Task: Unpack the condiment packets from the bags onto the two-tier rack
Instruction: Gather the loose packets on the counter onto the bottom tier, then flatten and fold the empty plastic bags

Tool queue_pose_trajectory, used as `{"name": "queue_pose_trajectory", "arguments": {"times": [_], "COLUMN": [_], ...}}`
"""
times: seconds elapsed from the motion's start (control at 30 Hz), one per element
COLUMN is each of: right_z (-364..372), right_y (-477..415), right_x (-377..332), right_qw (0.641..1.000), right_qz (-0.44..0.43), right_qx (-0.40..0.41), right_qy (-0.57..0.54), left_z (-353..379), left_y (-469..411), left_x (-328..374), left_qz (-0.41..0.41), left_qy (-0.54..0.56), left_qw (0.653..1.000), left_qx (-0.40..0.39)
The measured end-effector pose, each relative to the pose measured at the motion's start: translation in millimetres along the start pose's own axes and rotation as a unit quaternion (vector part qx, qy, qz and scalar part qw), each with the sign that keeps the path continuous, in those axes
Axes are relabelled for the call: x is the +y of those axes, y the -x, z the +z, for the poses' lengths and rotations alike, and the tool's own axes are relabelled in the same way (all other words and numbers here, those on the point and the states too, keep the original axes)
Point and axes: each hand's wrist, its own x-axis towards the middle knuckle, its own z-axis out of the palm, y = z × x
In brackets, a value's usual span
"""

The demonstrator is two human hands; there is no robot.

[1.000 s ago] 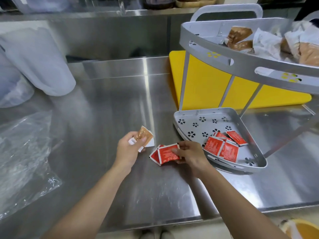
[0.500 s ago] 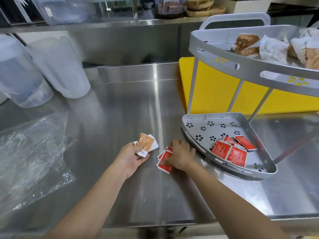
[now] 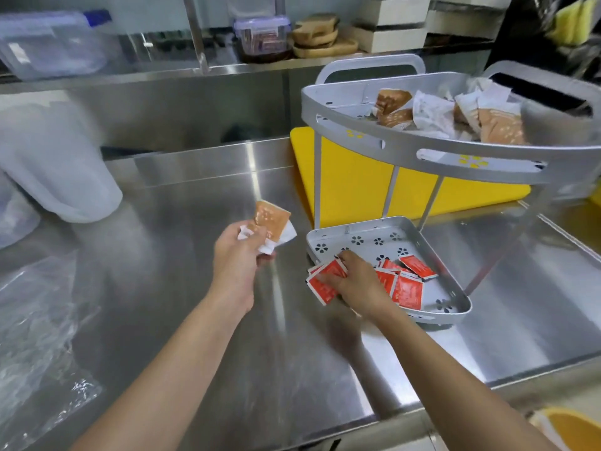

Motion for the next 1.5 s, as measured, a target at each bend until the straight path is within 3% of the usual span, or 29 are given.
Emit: {"name": "queue_pose_trajectory", "arguments": {"times": [0.07,0.17,0.27,0.43,0.53,0.6,0.67,0.8,0.9,1.0,1.27,1.4,1.5], "right_z": [-20,-42,-52,-58,-61,-63,-62,-46,-18,18,134,204,254], "right_y": [2,2,3,8,3,2,6,8,2,-9,-33,-30,-24], "right_x": [-1,3,15,20,29,31,31,19,-1,-23,-76,-105,-129], "right_qw": [0.998,0.993,0.985,0.975,0.967,0.951,0.950,0.964,0.965,0.966,0.946,0.929,0.936], "right_qz": [0.004,0.026,0.059,0.087,0.121,0.125,0.091,0.006,-0.063,-0.109,-0.207,-0.231,-0.203], "right_qx": [0.046,0.101,0.148,0.178,0.218,0.243,0.243,0.198,0.143,0.074,-0.068,-0.121,-0.173], "right_qy": [-0.034,-0.048,-0.070,-0.097,0.050,0.147,0.170,0.178,0.212,0.222,0.242,0.262,0.231], "left_z": [23,60,102,157,166,164,156,122,82,29,-170,-265,-328], "left_y": [5,15,22,6,-3,-6,-8,-17,-31,-49,-71,-54,-40], "left_x": [36,94,136,146,134,127,124,119,112,97,43,22,13], "left_qz": [0.142,0.348,0.455,0.431,0.343,0.386,0.467,0.513,0.499,0.454,0.233,0.155,0.097], "left_qy": [-0.006,-0.040,-0.101,-0.270,-0.387,-0.425,-0.429,-0.372,-0.367,-0.433,-0.577,-0.580,-0.573], "left_qw": [0.990,0.935,0.878,0.841,0.823,0.796,0.760,0.766,0.781,0.776,0.777,0.780,0.782], "left_qx": [-0.007,-0.051,-0.106,-0.183,-0.236,-0.190,-0.143,-0.111,-0.083,-0.064,0.096,0.177,0.225]}}
